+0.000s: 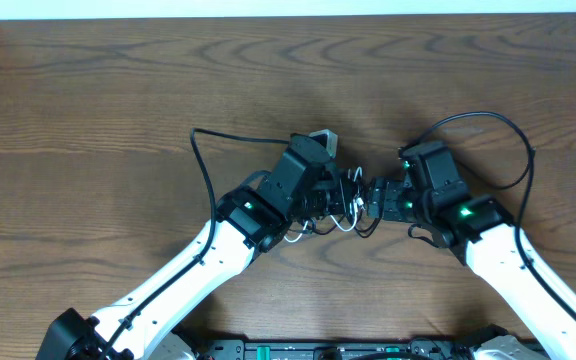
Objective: Untangle cables
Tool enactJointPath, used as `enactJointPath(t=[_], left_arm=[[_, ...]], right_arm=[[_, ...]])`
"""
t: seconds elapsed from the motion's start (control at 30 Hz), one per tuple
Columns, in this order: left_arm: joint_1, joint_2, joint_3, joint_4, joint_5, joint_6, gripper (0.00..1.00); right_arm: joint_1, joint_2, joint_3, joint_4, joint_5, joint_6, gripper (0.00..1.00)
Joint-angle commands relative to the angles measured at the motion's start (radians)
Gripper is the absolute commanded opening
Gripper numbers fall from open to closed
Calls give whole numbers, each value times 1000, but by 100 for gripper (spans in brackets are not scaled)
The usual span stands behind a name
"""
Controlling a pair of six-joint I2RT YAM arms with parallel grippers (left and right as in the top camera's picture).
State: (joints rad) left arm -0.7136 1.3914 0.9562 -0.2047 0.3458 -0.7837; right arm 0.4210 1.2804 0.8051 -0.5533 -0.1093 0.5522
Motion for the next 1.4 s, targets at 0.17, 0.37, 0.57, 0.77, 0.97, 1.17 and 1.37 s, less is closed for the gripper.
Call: enactJointPath(t=[0.17, 0.37, 0.57, 0.77, 0.97, 1.17, 1.37], left_arm=[[3, -75, 5, 27, 48, 23, 7], [13, -170, 5, -19, 34, 98, 7], [118, -241, 5, -228, -56, 203, 8], [321, -253, 5, -333, -56, 259, 8], [506, -253, 5, -333, -59, 306, 8], [686, -253, 5, -279, -41, 269, 7], [698, -240, 5, -240, 163, 229, 8]], right_arm=[[3, 133, 11, 80, -57, 1, 82], [3, 229, 11, 140, 71, 1, 73], [-7, 275, 11, 45, 263, 30, 74], [-48, 275, 11, -40, 355, 39, 75], [-111, 275, 11, -56, 353, 39, 60], [-135, 275, 11, -75, 335, 39, 35], [-131, 275, 11, 23, -84, -96, 61]])
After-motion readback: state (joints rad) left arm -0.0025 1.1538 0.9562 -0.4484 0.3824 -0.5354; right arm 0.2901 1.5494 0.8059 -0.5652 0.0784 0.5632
